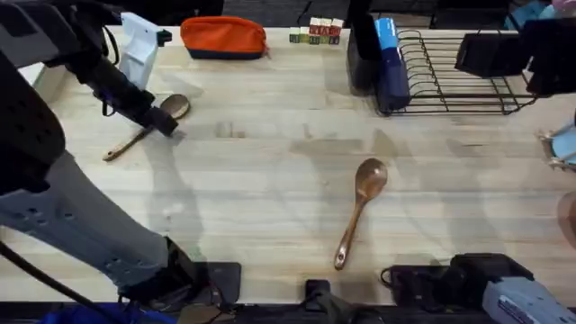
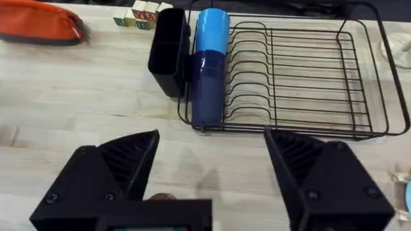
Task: Pick up the spoon on the table one by one and put them onto the rack
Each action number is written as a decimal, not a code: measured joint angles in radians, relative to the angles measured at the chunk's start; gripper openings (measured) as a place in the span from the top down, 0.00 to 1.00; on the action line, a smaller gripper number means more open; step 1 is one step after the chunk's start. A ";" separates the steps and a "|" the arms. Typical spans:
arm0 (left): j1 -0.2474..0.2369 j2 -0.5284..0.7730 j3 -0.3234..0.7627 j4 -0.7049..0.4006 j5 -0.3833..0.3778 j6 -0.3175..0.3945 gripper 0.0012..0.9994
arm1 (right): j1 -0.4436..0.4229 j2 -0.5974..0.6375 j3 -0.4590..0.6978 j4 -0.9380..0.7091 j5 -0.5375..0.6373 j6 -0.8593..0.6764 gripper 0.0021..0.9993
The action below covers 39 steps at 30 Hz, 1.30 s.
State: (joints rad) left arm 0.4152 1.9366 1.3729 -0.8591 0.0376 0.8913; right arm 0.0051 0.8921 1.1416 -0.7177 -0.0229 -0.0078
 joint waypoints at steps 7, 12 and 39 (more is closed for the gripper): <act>0.006 0.028 0.029 -0.031 0.021 0.000 0.01 | 0.000 0.000 0.000 0.000 0.000 0.000 0.00; 0.014 0.047 0.047 -0.048 0.042 0.001 0.01 | 0.000 0.000 0.000 0.000 0.000 0.000 0.00; 0.013 0.048 0.048 -0.038 0.072 0.007 0.79 | 0.000 0.000 0.000 0.000 0.000 0.000 0.00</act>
State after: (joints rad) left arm 0.4278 1.9842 1.4212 -0.8969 0.1097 0.8984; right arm 0.0051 0.8921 1.1416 -0.7177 -0.0227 -0.0078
